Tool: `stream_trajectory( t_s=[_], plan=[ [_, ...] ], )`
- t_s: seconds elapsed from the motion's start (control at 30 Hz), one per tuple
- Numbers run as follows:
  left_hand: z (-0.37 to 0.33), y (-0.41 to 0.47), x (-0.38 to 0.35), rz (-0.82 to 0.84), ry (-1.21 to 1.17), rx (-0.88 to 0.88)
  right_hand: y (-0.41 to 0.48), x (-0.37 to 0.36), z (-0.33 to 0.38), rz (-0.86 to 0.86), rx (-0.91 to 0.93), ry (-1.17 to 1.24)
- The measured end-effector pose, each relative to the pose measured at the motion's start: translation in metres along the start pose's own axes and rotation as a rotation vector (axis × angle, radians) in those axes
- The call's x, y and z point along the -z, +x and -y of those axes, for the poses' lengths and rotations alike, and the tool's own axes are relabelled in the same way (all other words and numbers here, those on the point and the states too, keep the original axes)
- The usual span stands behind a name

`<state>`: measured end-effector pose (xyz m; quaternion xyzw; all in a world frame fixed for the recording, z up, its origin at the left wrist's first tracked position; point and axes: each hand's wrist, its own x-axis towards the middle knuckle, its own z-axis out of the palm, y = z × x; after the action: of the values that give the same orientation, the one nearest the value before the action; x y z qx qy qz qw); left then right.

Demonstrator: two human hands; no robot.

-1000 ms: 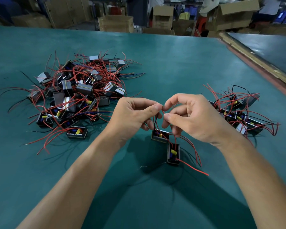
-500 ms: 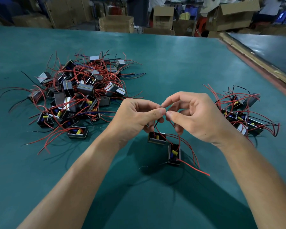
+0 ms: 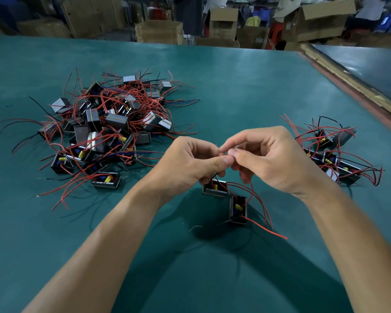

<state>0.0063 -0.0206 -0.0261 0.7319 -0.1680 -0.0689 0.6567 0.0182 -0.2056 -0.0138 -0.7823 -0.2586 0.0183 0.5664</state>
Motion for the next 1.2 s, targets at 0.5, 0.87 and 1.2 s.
stream_trajectory(
  t_s=[0.5, 0.87, 1.2],
  plan=[
    [0.001, 0.0011, 0.0013, -0.041, -0.088, 0.012, -0.0017, 0.0054, 0.0031, 0.029, -0.051, 0.073],
    [-0.0008, 0.0005, 0.0033, -0.005, -0.144, 0.062, -0.0015, 0.0052, 0.002, 0.02, -0.007, 0.077],
    [-0.0001, 0.0008, 0.0043, 0.005, -0.106, 0.058, -0.0012, 0.0079, 0.0001, -0.003, 0.021, -0.014]
  ],
)
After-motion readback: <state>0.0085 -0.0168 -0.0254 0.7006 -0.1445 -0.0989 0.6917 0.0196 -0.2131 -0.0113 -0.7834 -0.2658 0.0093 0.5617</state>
